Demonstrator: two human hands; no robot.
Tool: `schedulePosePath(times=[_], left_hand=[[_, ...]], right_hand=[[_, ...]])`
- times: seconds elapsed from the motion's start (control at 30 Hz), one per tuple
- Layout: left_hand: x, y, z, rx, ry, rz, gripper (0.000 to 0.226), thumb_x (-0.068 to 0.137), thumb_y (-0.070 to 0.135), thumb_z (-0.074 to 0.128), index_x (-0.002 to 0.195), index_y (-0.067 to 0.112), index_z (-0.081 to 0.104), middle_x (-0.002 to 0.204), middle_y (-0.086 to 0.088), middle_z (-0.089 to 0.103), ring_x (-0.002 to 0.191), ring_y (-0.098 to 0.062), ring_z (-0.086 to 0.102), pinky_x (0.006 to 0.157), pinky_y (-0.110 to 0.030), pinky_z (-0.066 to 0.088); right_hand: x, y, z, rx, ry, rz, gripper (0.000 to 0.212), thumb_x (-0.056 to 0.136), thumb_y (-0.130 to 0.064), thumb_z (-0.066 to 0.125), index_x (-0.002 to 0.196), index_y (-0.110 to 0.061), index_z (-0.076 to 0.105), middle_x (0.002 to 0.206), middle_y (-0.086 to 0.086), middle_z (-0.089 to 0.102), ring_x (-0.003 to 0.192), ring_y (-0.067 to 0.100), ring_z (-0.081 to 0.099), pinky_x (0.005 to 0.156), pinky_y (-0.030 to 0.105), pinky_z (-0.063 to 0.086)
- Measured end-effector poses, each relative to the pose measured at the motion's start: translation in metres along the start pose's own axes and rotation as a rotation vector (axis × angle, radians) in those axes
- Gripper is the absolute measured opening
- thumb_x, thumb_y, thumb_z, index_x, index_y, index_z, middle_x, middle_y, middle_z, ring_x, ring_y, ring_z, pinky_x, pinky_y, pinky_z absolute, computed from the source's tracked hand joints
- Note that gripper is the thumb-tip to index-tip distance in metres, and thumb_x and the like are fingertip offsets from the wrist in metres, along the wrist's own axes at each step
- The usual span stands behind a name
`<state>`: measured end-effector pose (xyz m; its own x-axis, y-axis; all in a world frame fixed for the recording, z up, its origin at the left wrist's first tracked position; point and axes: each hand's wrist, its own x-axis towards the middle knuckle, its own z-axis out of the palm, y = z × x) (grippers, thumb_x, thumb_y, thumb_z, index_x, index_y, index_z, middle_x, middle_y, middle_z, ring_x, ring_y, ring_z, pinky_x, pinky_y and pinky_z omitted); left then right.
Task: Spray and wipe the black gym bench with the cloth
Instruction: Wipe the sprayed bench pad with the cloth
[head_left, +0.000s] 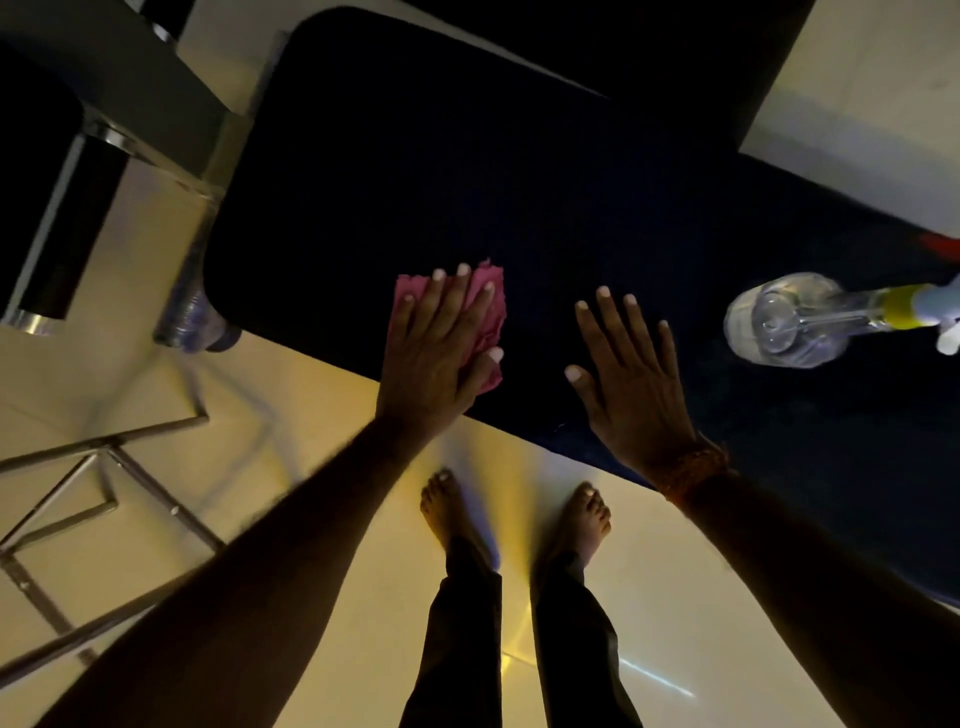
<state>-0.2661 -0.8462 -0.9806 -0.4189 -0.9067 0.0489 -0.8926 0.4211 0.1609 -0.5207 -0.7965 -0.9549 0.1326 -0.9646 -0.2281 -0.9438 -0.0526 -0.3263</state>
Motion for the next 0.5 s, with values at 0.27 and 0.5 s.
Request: schedulePosePath(times=[0.27, 0.5], left_hand=[[-0.012, 0.027, 0.005, 0.029, 0.06, -0.042, 0.052, 0.11, 0.034, 0.035, 0.159, 0.017, 0.034, 0.167, -0.009, 0.029, 0.156, -0.029, 0.025, 0.124, -0.052, 0.027], [0.005, 0.025, -0.005, 0.074, 0.034, -0.073, 0.054, 0.11, 0.036, 0.034, 0.16, 0.016, 0.032, 0.167, -0.009, 0.028, 0.156, -0.029, 0.024, 0.124, -0.052, 0.025]], right_hand=[[-0.004, 0.012, 0.005, -0.007, -0.001, -0.072, 0.065, 0.109, -0.05, 0.028, 0.166, -0.021, 0.017, 0.175, 0.006, 0.007, 0.162, 0.029, 0.004, 0.128, 0.06, 0.009], [-0.007, 0.011, 0.003, 0.003, -0.005, -0.072, 0.065, 0.109, -0.051, 0.025, 0.166, -0.02, 0.017, 0.175, 0.008, 0.008, 0.162, 0.029, 0.004, 0.129, 0.059, 0.008]])
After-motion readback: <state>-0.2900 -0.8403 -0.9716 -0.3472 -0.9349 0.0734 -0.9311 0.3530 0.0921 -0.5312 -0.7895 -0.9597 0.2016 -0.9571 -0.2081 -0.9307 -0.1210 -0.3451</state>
